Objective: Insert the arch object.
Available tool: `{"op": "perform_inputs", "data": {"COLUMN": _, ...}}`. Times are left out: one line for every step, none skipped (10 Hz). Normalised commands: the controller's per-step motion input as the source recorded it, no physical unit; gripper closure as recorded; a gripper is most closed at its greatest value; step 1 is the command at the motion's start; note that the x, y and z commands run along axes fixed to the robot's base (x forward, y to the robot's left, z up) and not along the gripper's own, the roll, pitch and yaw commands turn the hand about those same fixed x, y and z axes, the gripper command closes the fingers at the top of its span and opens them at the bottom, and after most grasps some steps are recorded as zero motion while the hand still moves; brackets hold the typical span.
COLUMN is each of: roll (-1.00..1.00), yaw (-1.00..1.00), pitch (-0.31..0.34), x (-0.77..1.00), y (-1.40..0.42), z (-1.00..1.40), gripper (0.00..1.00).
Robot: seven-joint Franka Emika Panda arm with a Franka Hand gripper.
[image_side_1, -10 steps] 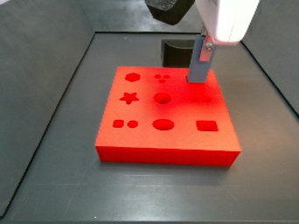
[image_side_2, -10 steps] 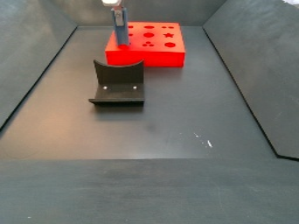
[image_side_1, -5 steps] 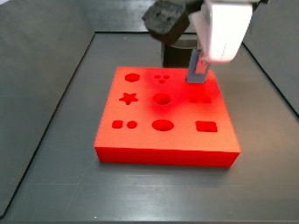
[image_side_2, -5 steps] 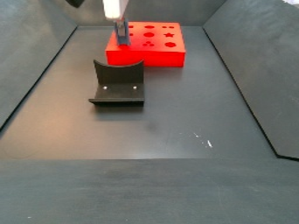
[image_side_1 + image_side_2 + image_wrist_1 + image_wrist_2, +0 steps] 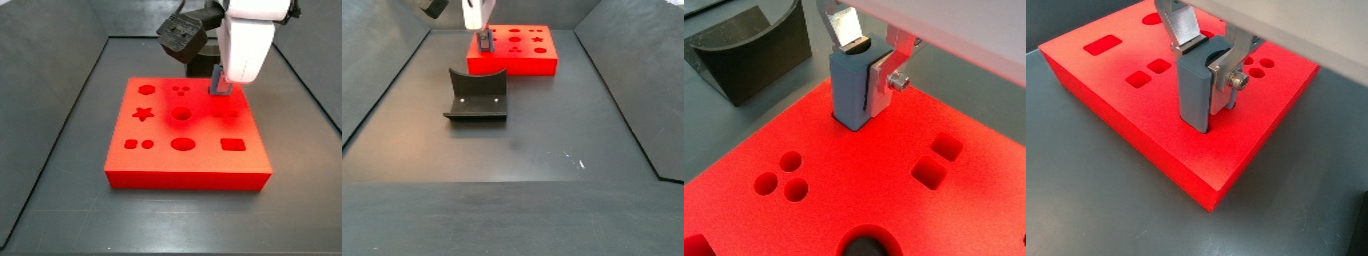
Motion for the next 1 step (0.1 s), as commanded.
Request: {"op": "perform_inputs", "data": {"roll": 0.02, "yaw": 0.00, "pitch": 0.000, "x": 0.00, "y": 0.00, "z": 0.00, "gripper": 1.00}}
